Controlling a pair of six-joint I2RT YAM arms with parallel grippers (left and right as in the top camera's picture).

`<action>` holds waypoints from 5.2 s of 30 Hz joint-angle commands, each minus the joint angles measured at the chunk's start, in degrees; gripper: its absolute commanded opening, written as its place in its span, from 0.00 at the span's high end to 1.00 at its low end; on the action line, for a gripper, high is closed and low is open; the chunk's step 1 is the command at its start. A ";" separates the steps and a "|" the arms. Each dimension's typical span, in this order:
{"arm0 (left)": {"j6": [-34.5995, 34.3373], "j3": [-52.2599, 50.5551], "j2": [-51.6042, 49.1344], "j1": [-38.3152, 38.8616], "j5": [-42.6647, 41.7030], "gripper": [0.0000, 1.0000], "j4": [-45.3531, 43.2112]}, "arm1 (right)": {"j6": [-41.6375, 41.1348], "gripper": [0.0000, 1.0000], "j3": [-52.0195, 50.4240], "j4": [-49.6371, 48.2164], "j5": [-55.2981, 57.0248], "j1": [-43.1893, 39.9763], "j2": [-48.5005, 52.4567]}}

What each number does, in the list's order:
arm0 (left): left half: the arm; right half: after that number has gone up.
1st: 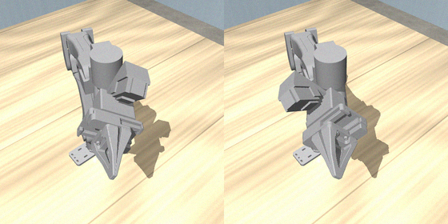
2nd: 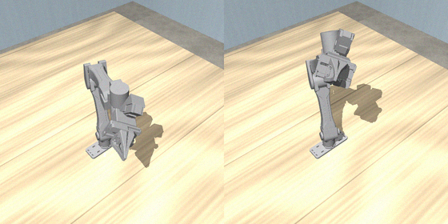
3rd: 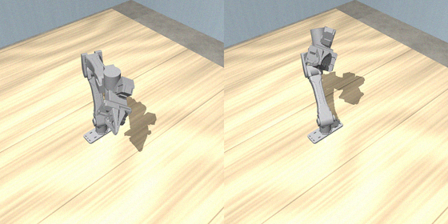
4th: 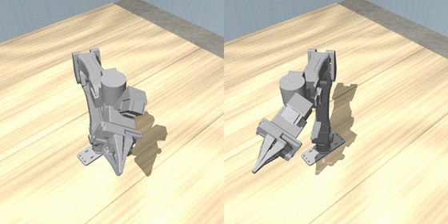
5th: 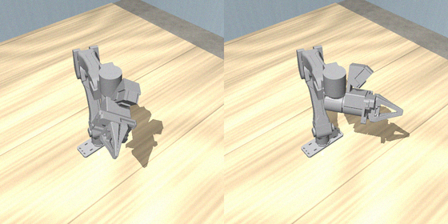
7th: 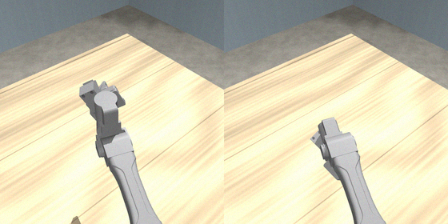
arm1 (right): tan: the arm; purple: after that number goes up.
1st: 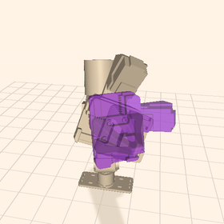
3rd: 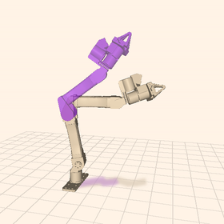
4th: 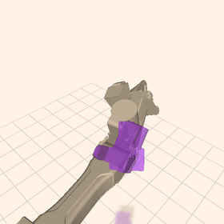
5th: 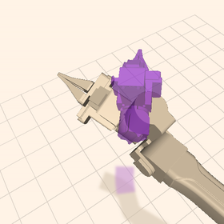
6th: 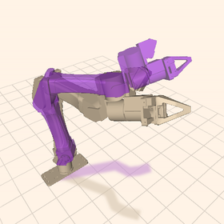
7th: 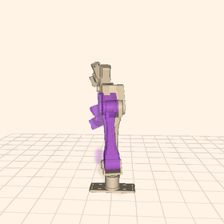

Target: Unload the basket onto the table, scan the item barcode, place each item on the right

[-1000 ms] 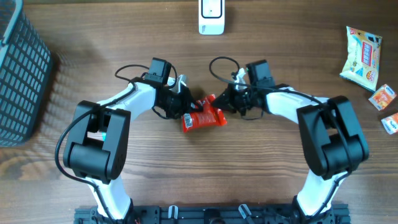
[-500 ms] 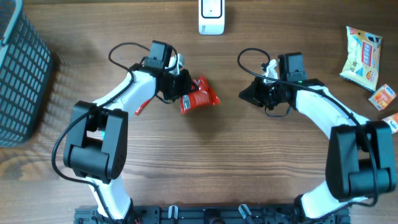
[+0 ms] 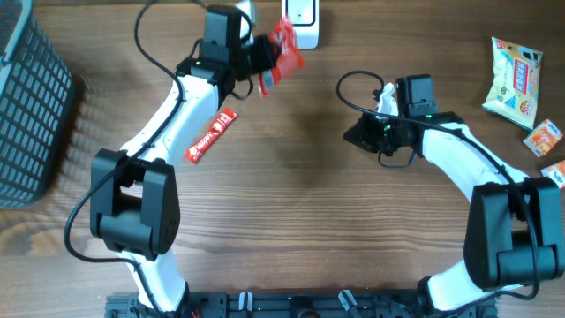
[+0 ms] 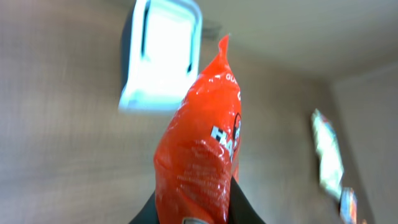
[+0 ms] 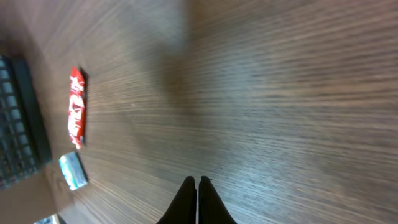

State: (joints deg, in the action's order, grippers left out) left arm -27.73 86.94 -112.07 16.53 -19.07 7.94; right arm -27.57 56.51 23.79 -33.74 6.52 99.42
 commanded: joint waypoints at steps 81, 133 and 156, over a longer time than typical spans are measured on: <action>-5.79 2.93 -8.66 30.82 -11.02 0.91 17.49 | 18.12 0.96 15.58 37.13 6.73 -30.93 -26.51; -5.53 2.97 10.80 -11.15 9.33 0.00 56.39 | -33.09 0.23 -1.14 32.11 25.31 7.74 -8.22; -5.53 2.97 10.80 -11.15 9.38 0.00 56.65 | -56.68 0.05 -3.65 21.51 24.26 7.78 -1.20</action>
State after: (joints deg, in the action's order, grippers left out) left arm -33.34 89.84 -102.08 5.61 -10.46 64.38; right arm -81.69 52.86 45.71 -8.99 14.11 95.29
